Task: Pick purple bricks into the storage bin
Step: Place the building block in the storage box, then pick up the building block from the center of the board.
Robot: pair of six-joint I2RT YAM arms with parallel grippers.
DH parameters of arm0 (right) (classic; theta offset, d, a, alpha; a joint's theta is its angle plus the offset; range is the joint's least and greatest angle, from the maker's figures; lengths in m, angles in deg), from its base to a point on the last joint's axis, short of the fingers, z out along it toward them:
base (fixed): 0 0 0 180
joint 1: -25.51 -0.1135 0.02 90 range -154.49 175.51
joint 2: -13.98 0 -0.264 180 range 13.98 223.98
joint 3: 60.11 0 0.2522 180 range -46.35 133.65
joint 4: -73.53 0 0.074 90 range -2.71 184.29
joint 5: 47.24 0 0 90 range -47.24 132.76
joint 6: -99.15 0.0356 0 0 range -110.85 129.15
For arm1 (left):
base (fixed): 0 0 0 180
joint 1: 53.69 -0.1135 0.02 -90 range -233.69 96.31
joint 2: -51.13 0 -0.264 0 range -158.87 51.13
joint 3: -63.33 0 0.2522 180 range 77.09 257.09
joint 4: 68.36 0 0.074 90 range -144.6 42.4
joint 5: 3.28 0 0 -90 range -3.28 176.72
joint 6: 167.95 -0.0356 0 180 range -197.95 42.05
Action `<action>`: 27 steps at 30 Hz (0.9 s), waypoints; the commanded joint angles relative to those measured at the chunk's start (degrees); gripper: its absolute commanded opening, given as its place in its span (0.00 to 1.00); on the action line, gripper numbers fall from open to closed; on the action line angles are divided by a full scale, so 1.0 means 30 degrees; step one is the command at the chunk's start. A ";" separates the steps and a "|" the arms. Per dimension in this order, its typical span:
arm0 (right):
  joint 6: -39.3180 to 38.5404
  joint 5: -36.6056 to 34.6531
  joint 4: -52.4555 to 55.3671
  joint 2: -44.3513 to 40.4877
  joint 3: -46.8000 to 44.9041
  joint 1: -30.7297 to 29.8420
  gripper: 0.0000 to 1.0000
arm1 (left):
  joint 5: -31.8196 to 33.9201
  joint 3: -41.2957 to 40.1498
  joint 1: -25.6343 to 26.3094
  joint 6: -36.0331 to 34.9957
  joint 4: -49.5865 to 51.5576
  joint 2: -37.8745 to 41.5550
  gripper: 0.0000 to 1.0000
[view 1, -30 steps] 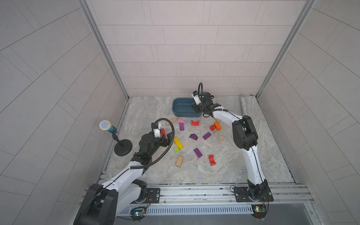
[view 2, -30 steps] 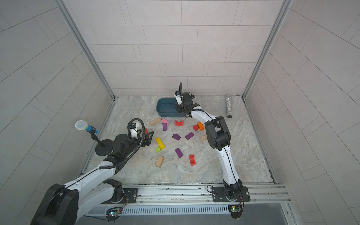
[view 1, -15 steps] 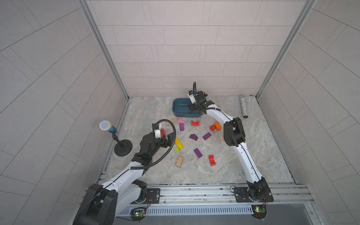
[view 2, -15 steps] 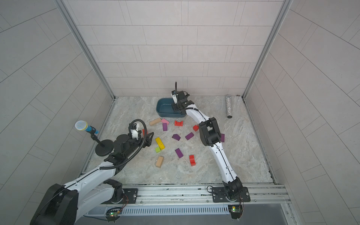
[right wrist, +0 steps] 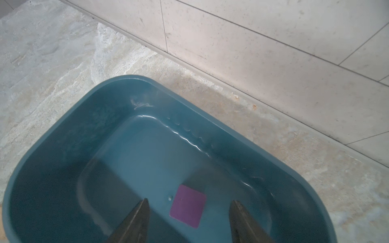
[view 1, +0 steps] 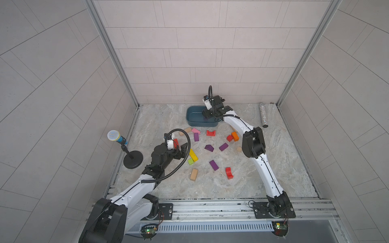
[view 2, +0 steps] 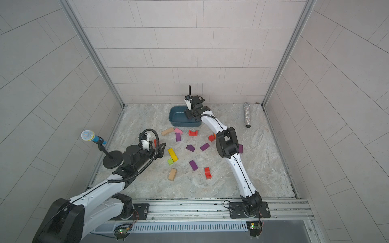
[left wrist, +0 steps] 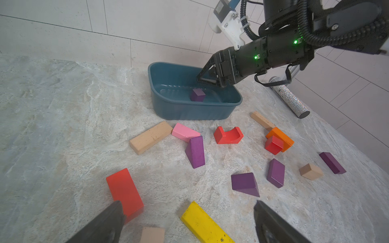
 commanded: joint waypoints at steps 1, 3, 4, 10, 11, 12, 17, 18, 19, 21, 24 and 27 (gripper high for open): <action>-0.0740 0.0474 0.0796 -0.3307 -0.1751 -0.0504 0.65 | 0.0114 0.0081 0.0111 -0.0201 0.0018 0.0119 1.00; -0.0807 0.0457 -0.0425 -0.5413 -0.5187 -0.1001 0.64 | 0.0106 0.0081 0.0062 -0.0170 0.0113 0.0273 1.00; -0.0642 0.0357 -0.1418 -0.6622 -0.7144 -0.1303 0.64 | 0.0189 0.0098 0.0059 -0.0179 0.0146 0.0311 1.00; 0.1353 -0.0100 -0.4947 -1.1163 -1.5146 -0.2904 0.62 | 0.0523 0.0624 -0.0199 -0.0047 0.1007 0.0037 1.00; 0.1541 -0.0434 -0.5163 -1.1559 -1.5784 -0.3207 0.62 | 0.0335 0.0558 -0.0229 0.0028 0.0741 0.0055 1.00; 0.1888 -0.0738 -0.5368 -1.1921 -1.6420 -0.3521 0.62 | 0.0168 0.0507 -0.0220 0.0151 0.0525 0.0074 1.00; 0.4445 -0.2414 -0.7605 -1.2477 -1.8815 -0.4683 0.58 | 0.0013 0.0446 -0.0247 0.0331 0.0515 0.0414 1.00; 0.4973 -0.2840 -0.8130 -1.2329 -1.9115 -0.4837 0.59 | 0.0013 0.0421 -0.0277 0.0342 0.0576 0.0554 1.00; 0.5435 -0.3111 -0.8628 -1.2141 -1.9365 -0.4956 0.59 | 0.0001 0.0420 -0.0293 0.0352 0.0669 0.0690 1.00; 0.6080 -0.3084 -0.9507 -1.1617 -1.9522 -0.5084 0.58 | 0.0034 0.0365 -0.0284 0.0347 0.0861 0.0977 1.00; 0.6642 -0.2274 -0.9873 -1.0470 -1.8934 -0.5195 0.59 | 0.0170 0.0325 -0.0288 0.0339 0.1115 0.1375 1.00; 0.7090 -0.1657 -1.0011 -0.9350 -1.8333 -0.5338 0.61 | 0.0188 0.0331 -0.0289 0.0331 0.1189 0.1483 1.00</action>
